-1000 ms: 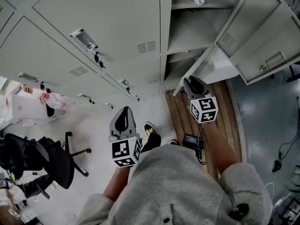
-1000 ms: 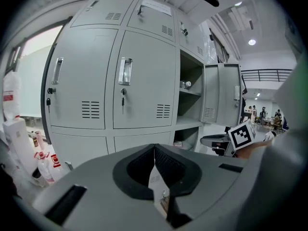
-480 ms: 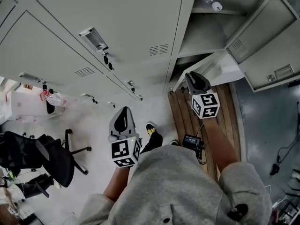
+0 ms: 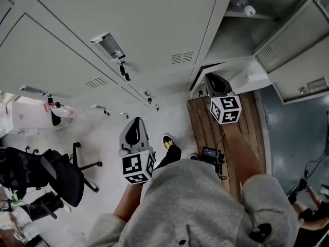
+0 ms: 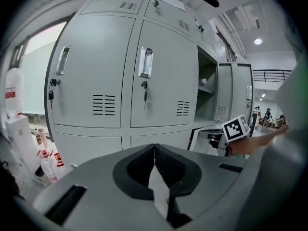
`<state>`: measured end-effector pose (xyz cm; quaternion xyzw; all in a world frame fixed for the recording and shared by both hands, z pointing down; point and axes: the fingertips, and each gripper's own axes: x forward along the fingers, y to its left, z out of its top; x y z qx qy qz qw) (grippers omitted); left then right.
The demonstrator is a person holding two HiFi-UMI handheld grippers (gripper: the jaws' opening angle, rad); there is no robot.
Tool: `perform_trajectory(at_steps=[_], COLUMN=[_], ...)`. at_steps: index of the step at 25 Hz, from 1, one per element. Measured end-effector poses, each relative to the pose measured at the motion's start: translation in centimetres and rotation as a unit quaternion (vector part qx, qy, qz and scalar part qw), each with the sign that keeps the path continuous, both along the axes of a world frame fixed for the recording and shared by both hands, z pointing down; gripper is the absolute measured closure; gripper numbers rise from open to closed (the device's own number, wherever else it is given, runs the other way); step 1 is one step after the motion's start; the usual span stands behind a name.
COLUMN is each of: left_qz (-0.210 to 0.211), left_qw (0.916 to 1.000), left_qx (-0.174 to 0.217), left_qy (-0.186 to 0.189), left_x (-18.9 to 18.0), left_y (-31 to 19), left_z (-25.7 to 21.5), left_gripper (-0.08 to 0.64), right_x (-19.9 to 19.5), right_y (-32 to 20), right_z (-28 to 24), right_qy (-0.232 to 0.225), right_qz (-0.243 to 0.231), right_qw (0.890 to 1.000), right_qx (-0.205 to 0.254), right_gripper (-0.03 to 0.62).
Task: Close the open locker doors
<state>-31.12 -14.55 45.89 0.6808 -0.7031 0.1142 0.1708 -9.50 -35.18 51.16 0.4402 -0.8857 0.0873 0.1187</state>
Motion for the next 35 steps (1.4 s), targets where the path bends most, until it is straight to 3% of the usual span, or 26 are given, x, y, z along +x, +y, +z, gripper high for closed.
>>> perform_trajectory(at_steps=[22, 30, 35], left_qz=[0.027, 0.047, 0.074], left_qw=[0.9996, 0.9989, 0.9972], left_qx=[-0.004, 0.001, 0.004], left_qy=[-0.004, -0.001, 0.001], left_x=[-3.2, -2.2, -1.0], left_y=[-2.3, -3.1, -3.9], left_z=[1.1, 1.0, 0.9], left_gripper=[0.549, 0.549, 0.549], right_x=[-1.7, 0.0, 2.5], right_y=[-3.1, -0.6, 2.4], right_z=[1.1, 0.4, -3.3], right_qy=[0.016, 0.028, 0.016], right_qz=[0.035, 0.031, 0.043], right_qw=[0.999, 0.999, 0.999], right_qx=[-0.005, -0.007, 0.015], right_gripper=[0.538, 0.538, 0.538])
